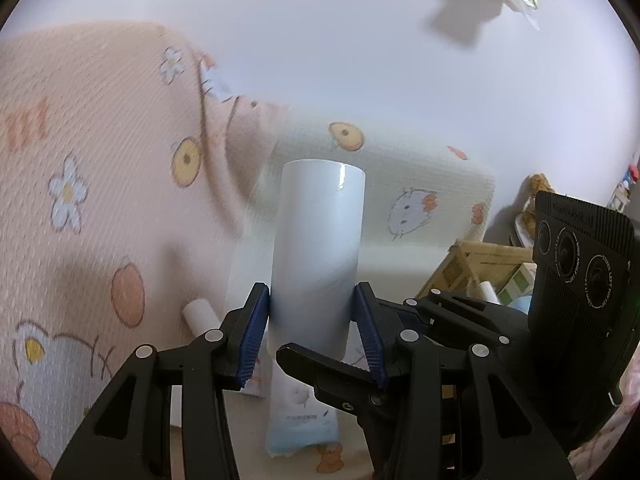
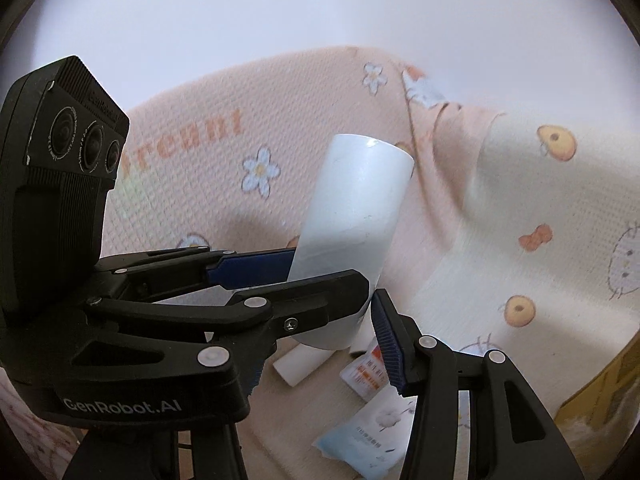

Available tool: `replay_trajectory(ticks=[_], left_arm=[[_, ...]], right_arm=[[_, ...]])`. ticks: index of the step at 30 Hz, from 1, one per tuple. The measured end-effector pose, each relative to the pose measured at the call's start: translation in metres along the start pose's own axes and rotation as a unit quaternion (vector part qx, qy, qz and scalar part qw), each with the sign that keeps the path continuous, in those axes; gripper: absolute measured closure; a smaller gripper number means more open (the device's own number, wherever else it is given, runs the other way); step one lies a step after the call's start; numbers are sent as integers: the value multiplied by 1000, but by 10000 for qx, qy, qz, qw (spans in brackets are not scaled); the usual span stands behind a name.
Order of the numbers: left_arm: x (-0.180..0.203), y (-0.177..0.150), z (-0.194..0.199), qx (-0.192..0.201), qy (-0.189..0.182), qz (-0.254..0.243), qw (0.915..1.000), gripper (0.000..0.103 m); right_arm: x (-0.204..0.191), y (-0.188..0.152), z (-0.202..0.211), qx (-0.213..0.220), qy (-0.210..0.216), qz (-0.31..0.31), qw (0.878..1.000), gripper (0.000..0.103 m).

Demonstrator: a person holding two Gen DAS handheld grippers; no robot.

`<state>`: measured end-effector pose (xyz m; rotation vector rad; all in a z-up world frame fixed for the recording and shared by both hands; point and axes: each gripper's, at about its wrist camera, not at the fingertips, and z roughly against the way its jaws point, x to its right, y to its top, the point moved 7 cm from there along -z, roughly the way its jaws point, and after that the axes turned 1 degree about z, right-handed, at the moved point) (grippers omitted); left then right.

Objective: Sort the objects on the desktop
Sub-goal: 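Lift the white paper roll with the left tool and carry it to the box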

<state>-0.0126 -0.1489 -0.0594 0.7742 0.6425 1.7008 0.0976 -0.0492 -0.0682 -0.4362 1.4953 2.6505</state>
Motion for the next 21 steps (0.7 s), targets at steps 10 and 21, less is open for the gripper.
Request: replay_trajectory(ticks=[10, 21], left_arm=[[53, 25, 3, 134, -75, -576, 9982, 55], [114, 25, -13, 64, -356, -978, 9945, 55]], right_arm=[[26, 13, 36, 381, -306, -47, 9988, 57], [63, 9, 85, 715, -623, -313, 9950, 57]])
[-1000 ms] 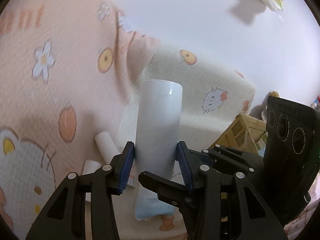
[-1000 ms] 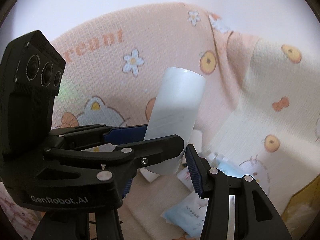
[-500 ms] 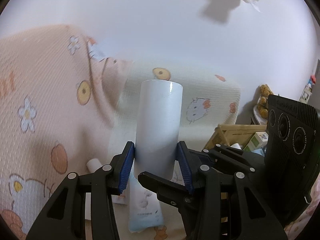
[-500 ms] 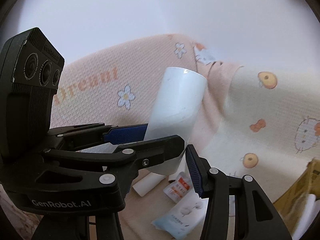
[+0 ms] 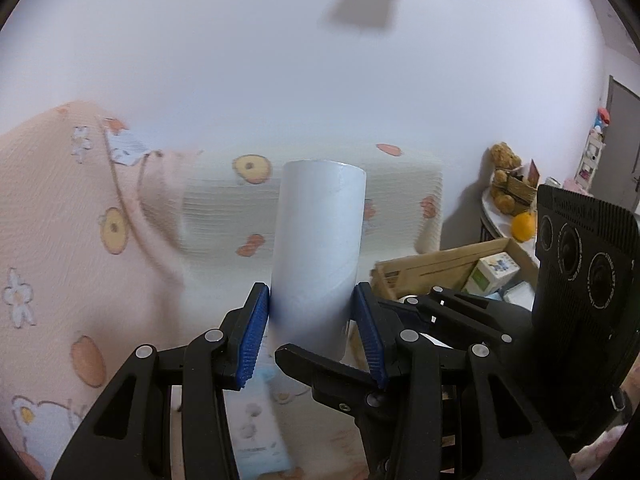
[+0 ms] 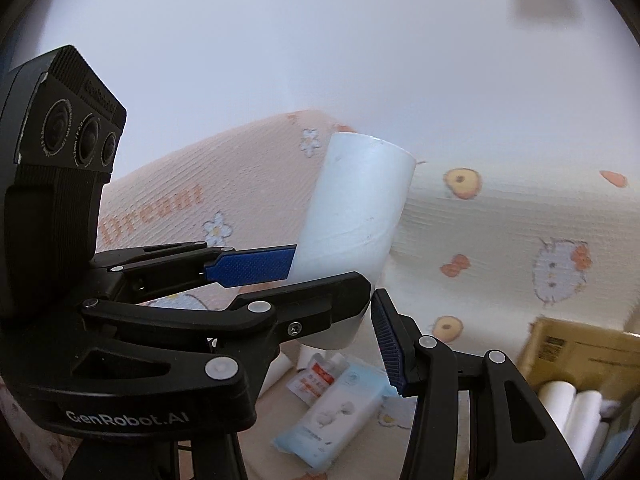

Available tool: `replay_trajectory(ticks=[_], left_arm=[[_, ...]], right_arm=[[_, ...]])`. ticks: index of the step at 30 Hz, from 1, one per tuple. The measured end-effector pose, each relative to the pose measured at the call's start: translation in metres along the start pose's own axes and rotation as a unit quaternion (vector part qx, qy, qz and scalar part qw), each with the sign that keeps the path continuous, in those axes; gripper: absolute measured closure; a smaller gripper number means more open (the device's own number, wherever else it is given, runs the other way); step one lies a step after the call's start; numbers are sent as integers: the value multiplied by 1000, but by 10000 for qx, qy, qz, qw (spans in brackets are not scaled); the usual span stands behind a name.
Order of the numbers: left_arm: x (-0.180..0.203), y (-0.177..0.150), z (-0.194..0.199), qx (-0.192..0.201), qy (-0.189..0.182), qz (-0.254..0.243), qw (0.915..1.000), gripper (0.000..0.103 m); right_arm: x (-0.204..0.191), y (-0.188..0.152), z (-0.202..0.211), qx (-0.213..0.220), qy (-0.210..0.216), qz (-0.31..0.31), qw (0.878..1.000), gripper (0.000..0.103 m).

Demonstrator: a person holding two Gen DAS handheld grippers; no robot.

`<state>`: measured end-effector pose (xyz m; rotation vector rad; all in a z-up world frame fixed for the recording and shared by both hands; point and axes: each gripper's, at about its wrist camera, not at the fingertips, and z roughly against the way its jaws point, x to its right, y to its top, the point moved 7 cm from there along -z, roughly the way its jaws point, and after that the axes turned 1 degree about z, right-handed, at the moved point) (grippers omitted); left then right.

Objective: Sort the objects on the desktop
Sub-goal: 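Lift the white paper roll with the left tool and carry it to the box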

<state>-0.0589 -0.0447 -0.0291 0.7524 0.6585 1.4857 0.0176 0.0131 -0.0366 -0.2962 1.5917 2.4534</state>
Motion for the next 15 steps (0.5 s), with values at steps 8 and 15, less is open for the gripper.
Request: replay_trajectory(ticks=[8, 15], left_arm=[[46, 12, -18, -101, -290, -190, 9993, 55], [81, 14, -30, -154, -428, -410, 9981, 55]], right_arm=[[38, -5, 28, 33, -351, -260, 9990, 57], [63, -9, 48, 14, -582, -317, 9978, 56]])
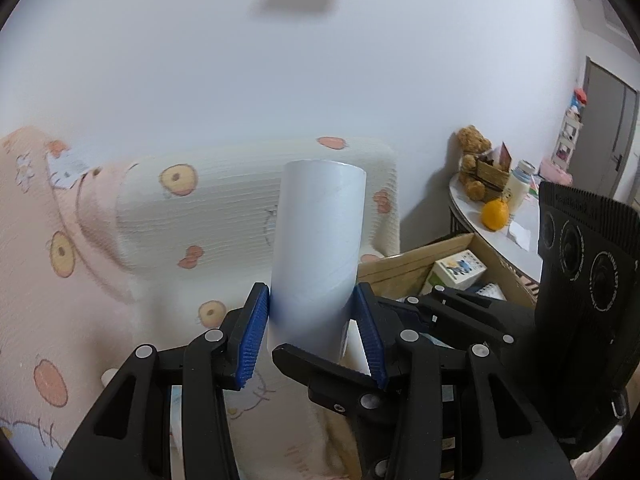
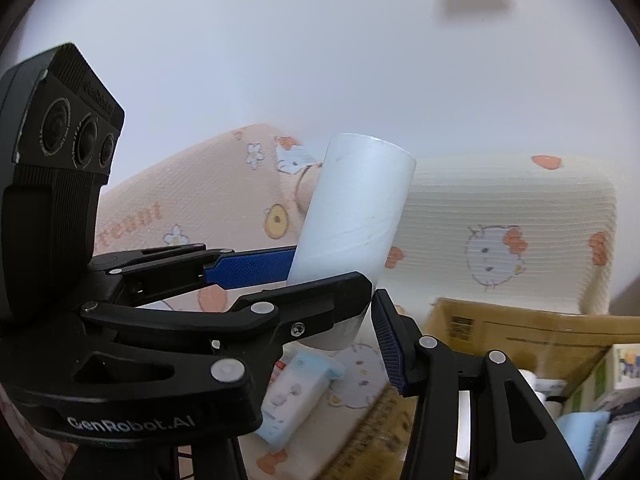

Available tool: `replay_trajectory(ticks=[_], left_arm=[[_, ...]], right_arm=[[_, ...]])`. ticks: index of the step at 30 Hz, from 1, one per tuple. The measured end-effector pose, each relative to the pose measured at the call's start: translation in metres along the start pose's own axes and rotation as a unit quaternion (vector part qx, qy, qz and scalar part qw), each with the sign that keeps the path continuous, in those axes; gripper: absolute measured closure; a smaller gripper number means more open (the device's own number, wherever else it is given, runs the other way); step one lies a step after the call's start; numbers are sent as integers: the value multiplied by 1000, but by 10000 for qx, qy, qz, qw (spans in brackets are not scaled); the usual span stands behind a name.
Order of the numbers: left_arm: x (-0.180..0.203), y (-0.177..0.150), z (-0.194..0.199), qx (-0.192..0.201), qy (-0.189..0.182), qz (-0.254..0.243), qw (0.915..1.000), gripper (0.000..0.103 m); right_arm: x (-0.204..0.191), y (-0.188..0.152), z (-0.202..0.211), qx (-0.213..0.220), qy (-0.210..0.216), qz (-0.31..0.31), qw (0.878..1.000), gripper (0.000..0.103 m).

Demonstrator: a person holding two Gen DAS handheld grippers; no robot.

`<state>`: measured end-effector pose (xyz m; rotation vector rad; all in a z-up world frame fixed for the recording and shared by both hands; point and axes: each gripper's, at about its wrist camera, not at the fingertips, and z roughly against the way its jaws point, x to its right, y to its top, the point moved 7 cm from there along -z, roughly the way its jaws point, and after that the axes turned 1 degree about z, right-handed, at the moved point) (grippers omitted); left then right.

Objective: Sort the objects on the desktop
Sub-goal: 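Lift the white paper roll with the left tool and carry it to the box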

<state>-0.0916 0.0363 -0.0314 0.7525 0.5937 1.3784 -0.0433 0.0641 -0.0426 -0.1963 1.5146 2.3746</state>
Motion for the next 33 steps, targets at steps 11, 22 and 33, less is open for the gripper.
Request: replay_trajectory(ticks=[11, 22, 33], left_arm=[[44, 5, -31, -308, -419, 45, 9986, 55], [85, 13, -60, -720, -679, -109, 9950, 56], [106, -2, -92, -1391, -1040, 150, 9847, 56]], right_arm=[[48, -7, 27, -201, -465, -70, 9987, 54], [88, -17, 47, -535, -596, -379, 9961, 54], [123, -33, 54, -1199, -674, -456, 9895, 54]])
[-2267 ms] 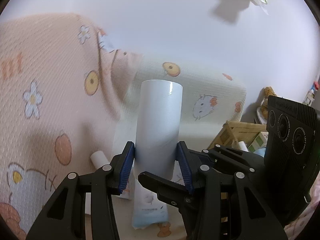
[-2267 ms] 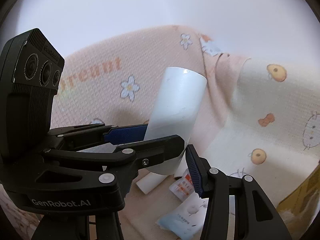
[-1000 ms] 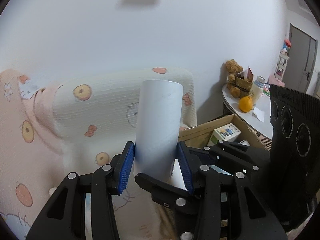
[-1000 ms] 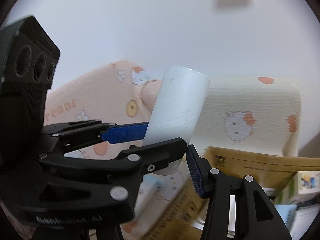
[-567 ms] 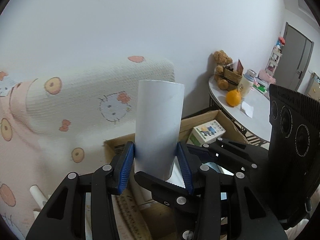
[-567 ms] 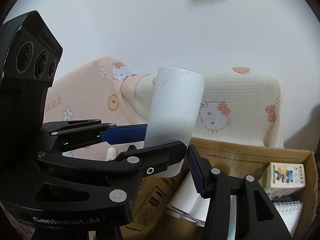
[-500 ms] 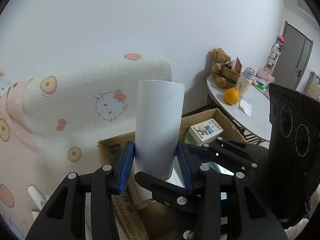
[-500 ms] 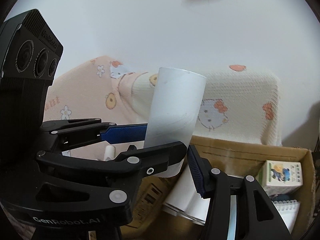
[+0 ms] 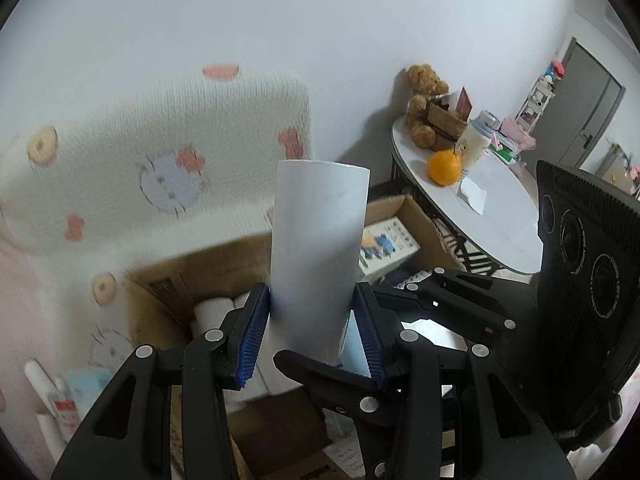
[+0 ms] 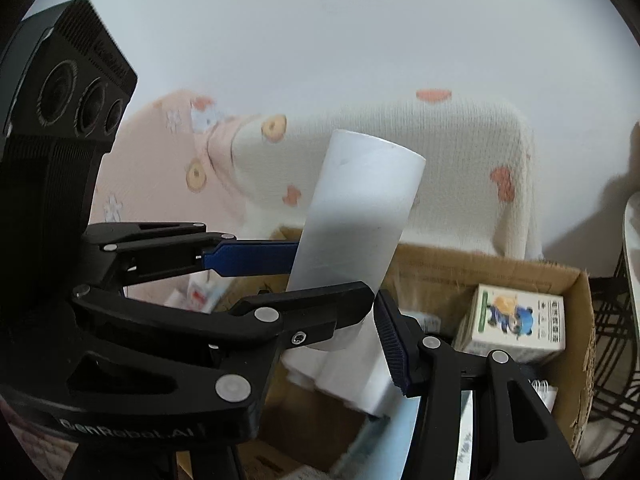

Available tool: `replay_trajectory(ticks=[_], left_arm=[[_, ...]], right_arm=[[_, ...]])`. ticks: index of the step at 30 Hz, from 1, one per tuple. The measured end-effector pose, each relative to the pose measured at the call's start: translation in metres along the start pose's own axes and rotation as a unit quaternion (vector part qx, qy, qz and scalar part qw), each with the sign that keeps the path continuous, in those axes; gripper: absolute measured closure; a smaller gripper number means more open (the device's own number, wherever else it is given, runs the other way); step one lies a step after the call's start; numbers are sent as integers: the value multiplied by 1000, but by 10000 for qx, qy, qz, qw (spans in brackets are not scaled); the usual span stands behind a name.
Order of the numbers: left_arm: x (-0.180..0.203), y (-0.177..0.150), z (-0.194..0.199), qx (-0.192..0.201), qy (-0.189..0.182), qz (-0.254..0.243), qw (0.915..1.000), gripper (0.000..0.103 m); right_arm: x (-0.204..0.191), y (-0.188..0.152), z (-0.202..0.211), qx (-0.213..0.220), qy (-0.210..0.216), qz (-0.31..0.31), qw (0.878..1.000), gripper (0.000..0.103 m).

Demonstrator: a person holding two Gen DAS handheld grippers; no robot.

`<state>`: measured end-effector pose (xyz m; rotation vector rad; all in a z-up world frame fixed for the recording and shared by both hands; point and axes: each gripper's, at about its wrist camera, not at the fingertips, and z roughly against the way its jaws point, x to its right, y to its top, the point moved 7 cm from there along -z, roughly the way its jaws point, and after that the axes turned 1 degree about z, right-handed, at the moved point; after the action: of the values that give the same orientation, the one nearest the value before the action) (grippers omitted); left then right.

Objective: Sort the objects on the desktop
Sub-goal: 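Lift the white paper roll with the left tool and carry it to the box, then lower the roll into the box beside the other rolls and open the left tool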

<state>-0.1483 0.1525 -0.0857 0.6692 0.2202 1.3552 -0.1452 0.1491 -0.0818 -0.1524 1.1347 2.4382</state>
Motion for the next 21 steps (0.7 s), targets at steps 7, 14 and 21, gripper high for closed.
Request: replay_trajectory(ticks=[7, 14, 21], left_arm=[[-15, -15, -28, -652, -424, 732, 9943, 56], [-25, -32, -57, -1135, -515, 1225, 9846, 56], [-31, -46, -81, -1588, -697, 1789, 9685, 56]], right_arm=[[14, -20, -15, -571, 156, -267, 9979, 54], [12, -38, -29, -1127, 48, -243, 9933, 54], [16, -47, -29, -1375, -24, -236, 9902, 54]])
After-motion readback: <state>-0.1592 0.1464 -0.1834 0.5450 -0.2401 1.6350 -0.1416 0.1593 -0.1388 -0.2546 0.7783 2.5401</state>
